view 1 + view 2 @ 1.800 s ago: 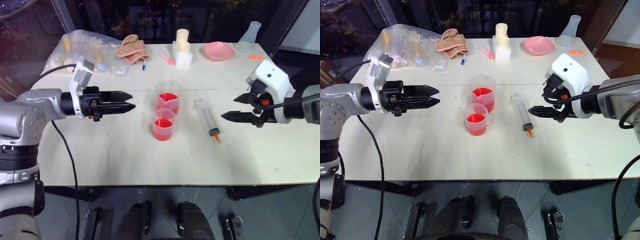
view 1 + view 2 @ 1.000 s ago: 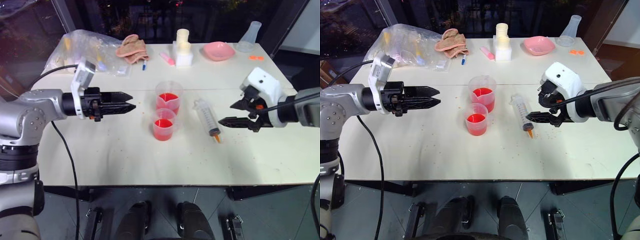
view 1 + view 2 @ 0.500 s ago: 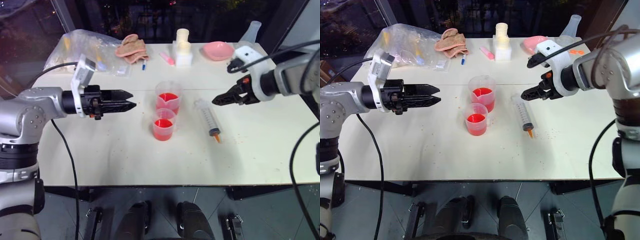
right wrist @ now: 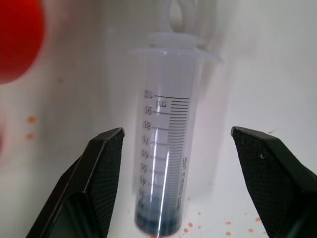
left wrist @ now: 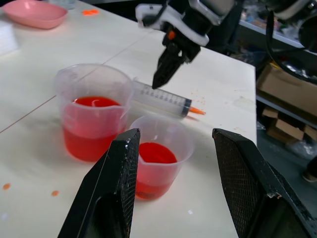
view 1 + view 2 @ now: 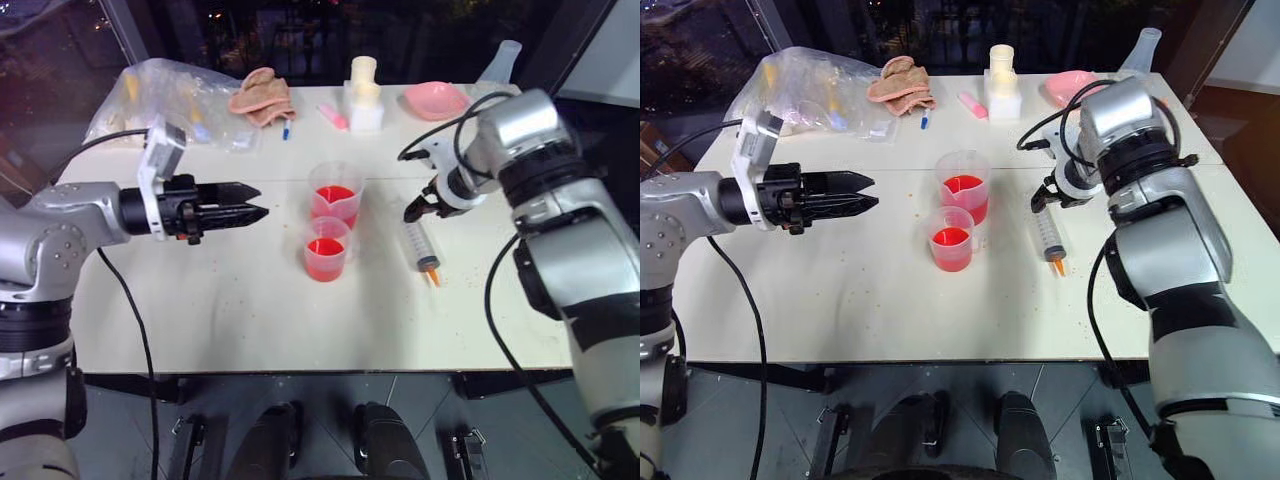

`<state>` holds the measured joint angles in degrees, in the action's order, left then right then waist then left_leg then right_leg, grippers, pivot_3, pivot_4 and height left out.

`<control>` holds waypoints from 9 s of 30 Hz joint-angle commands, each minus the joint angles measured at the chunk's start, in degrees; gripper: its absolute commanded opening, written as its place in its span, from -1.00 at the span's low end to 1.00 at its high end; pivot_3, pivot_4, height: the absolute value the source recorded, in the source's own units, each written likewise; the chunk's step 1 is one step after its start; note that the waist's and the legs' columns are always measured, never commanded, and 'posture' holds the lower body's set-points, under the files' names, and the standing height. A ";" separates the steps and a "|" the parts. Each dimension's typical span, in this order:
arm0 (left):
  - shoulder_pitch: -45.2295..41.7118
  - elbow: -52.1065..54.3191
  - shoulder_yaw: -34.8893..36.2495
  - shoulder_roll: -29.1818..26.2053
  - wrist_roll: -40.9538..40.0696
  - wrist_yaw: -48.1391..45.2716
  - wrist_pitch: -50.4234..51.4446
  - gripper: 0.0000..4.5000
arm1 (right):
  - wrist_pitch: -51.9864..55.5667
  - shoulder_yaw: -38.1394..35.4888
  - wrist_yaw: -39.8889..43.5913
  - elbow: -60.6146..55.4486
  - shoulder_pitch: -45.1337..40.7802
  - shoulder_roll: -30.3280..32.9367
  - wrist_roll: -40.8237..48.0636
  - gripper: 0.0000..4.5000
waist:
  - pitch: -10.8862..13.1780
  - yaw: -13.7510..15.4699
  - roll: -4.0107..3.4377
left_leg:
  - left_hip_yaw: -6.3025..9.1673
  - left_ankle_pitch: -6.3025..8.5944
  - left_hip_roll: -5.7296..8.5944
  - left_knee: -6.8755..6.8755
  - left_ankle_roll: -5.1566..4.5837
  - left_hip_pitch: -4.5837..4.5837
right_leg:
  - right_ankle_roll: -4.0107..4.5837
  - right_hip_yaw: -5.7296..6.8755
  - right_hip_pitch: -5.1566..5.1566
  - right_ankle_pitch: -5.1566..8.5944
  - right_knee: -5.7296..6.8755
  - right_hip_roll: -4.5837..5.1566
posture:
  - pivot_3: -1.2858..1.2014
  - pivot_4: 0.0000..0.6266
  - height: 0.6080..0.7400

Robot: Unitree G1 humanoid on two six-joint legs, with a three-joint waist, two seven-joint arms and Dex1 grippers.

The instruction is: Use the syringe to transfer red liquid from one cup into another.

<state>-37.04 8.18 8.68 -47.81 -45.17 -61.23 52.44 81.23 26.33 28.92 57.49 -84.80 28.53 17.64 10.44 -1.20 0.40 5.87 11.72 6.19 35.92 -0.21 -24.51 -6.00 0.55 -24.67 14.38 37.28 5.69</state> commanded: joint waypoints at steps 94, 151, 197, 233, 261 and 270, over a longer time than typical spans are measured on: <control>-26.00 -30.30 -7.79 15.47 17.33 -2.82 -18.71 0.08 | -90.93 -22.72 -17.99 -34.48 40.38 -31.03 -15.79 -0.40 | -0.05 -1.51 -0.01 | -0.18 -0.30 -0.05 0.07 0.51 0.12 | 0.02 -0.40 -0.31 -0.02 0.74 -0.20 | 0.03 -0.52 1.00; -41.13 -54.31 -4.56 28.79 24.94 -7.65 -33.22 -0.99 | -89.95 -20.48 -15.39 -30.92 42.01 -34.40 -16.09 -0.40 | -0.05 -1.47 -0.01 | -0.19 -0.18 -0.04 0.13 0.28 0.12 | 0.01 -0.37 -0.32 -0.02 0.83 -0.23 | 0.03 -0.52 1.00; -39.57 -46.97 -2.57 26.27 23.55 -7.31 -25.47 0.27 | -86.14 -20.94 -15.52 -38.18 43.05 -33.81 -15.74 -0.40 | -0.05 -1.57 -0.01 | -0.19 -0.18 -0.05 0.14 0.29 0.12 | 0.01 -0.37 -0.33 -0.02 0.85 -0.24 | 0.03 -0.52 1.00; -33.10 -38.30 1.52 14.30 17.39 -1.11 -12.57 0.27 | -44.76 -26.24 -11.92 -82.23 42.86 -28.25 10.94 -0.40 | -0.06 -2.10 0.00 | -0.14 -0.18 -0.06 0.12 0.29 0.10 | 0.01 -0.40 -0.37 -0.02 0.90 -0.21 | 0.03 -0.52 1.00; -33.51 -30.88 -0.69 8.57 9.37 -10.47 0.48 0.27 | -60.76 -16.77 -6.04 -75.75 53.49 -23.52 -0.40 -0.40 | -0.06 -2.01 0.00 | -0.18 -0.18 -0.07 0.13 0.29 0.11 | 0.01 -0.41 -0.36 -0.02 0.87 -0.23 | 0.03 -0.52 1.00; -33.80 -32.89 -3.70 8.59 11.27 -14.14 -3.14 0.27 | -61.71 -16.90 -5.91 -74.75 53.45 -23.26 -1.65 -0.40 | -0.06 -1.67 0.00 | -0.18 -0.18 -0.07 0.13 0.29 0.11 | 0.02 -0.41 -0.35 -0.02 0.86 -0.23 | 0.03 -0.52 1.00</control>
<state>-70.06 -24.96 4.94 -38.52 -34.23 -74.47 50.74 20.88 9.59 22.86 -15.67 -30.83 5.51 15.94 10.38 -2.87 0.40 5.69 11.53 6.12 36.05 0.07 -24.40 -5.98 0.14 -25.02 14.36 38.14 5.46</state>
